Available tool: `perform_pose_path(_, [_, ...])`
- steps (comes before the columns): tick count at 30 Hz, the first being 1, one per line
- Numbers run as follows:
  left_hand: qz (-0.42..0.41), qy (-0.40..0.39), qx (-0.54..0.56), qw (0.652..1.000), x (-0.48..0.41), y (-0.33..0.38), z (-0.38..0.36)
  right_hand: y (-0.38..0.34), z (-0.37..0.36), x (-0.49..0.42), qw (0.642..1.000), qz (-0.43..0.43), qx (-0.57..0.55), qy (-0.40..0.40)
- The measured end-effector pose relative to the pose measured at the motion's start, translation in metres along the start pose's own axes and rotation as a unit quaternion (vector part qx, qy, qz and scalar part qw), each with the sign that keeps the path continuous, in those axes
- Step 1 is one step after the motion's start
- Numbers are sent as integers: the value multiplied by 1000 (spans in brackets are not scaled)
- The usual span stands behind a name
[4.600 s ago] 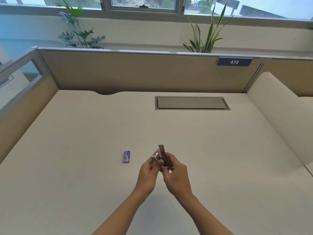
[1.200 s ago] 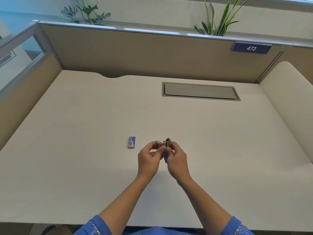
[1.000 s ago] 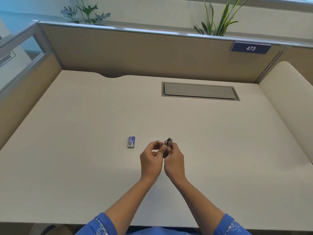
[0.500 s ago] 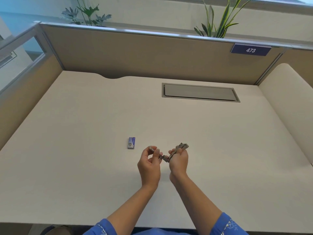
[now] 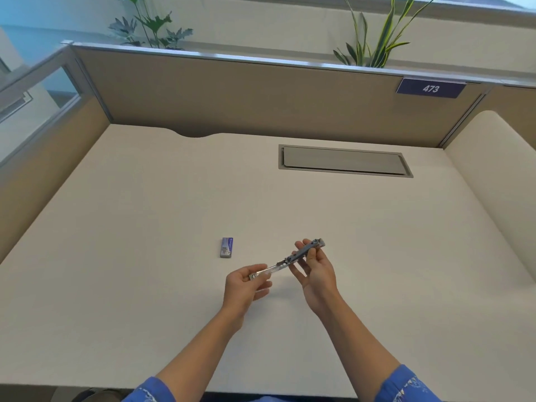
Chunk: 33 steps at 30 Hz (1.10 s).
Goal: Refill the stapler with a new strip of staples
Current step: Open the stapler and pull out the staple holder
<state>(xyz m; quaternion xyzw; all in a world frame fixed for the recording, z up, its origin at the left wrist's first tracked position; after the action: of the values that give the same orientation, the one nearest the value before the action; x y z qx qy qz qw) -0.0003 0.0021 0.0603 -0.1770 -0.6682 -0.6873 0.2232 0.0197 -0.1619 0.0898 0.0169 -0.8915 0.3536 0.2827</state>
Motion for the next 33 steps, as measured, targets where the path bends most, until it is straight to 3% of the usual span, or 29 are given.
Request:
perform_pose_path(6, [-1,-94,-179,979,2,1,-11,-4,-3,-7,1000,-19,-1,-12])
perform_pose_path(10, [-33,-85,-203,975,4,3,-18,-5,-4,-7,997,28,72,-11])
perform_pose_path(16, [-69,-133,-236,960,5,10,-24,-16,-5,-9,981,82,177,-16])
perform_pose_path(26, [-146,-70,-89,983,-4,58,-13,-17,-29,3,923,70,321,-203])
perform_pose_path(33, [-164,-36,5,986,0,60,-12,-14,-32,12,900,85,363,-225])
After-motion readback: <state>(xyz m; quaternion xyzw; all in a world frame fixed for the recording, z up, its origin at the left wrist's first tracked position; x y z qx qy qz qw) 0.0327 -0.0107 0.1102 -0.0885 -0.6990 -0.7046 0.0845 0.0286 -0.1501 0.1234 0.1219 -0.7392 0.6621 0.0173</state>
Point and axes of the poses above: each hand's wrist, its own x-axis away from the middle knuckle, its own z-axis out of the back of the hand, y = z × x, the point moved 4 cm from there along -x, towards the middle knuckle, and after that the axes turned 15 degrees about -x, right-handed, at the moved point
